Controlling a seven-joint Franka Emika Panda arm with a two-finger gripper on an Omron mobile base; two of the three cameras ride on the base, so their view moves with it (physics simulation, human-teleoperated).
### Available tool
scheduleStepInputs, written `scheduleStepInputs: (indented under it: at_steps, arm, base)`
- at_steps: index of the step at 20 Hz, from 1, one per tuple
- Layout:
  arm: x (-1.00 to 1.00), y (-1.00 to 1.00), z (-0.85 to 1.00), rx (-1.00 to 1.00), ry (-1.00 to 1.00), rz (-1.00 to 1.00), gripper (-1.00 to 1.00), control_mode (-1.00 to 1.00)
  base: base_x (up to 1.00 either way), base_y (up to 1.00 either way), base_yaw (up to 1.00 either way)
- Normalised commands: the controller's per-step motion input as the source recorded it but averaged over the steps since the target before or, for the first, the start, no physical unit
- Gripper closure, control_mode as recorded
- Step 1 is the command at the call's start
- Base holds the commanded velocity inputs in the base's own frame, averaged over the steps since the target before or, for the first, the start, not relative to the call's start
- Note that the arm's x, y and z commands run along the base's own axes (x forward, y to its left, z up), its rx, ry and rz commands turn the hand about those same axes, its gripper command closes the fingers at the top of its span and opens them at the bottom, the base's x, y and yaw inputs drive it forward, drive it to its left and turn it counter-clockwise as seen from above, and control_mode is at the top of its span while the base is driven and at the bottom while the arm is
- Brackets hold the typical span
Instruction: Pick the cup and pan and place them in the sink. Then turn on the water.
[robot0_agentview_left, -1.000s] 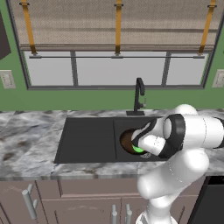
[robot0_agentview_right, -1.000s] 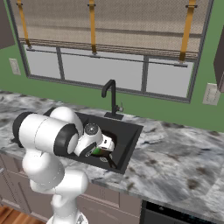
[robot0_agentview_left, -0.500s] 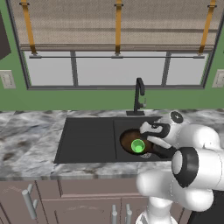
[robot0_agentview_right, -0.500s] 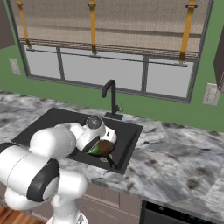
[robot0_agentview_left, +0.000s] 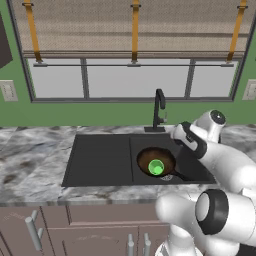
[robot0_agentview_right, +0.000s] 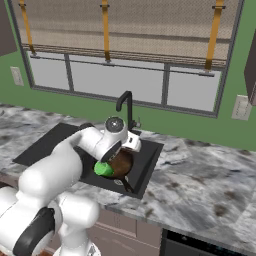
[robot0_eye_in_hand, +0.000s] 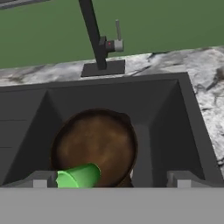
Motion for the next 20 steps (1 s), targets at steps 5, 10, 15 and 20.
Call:
scheduleStepInputs:
  at_steps: [5, 10, 15, 20]
  arm:
    - [-0.52, -0.19, 0.10, 0.04, -0.02, 0.05, -1.00, -1.00]
    - [-0.22, -0.33, 0.20, 0.12, 0.00, 0.11, -1.00, -1.00]
    - [-0.12, -0.15, 0.26, 0.11, 0.00, 0.08, -1.00, -1.00]
    - [-0.07, -0.12, 0.23, 0.10, 0.00, 0.07, -1.00, -1.00]
  base:
    - [0.00, 0.00, 0.00]
    - [0.00, 0.00, 0.00]
    - [0.00, 0.00, 0.00]
    - [0.00, 0.00, 0.00]
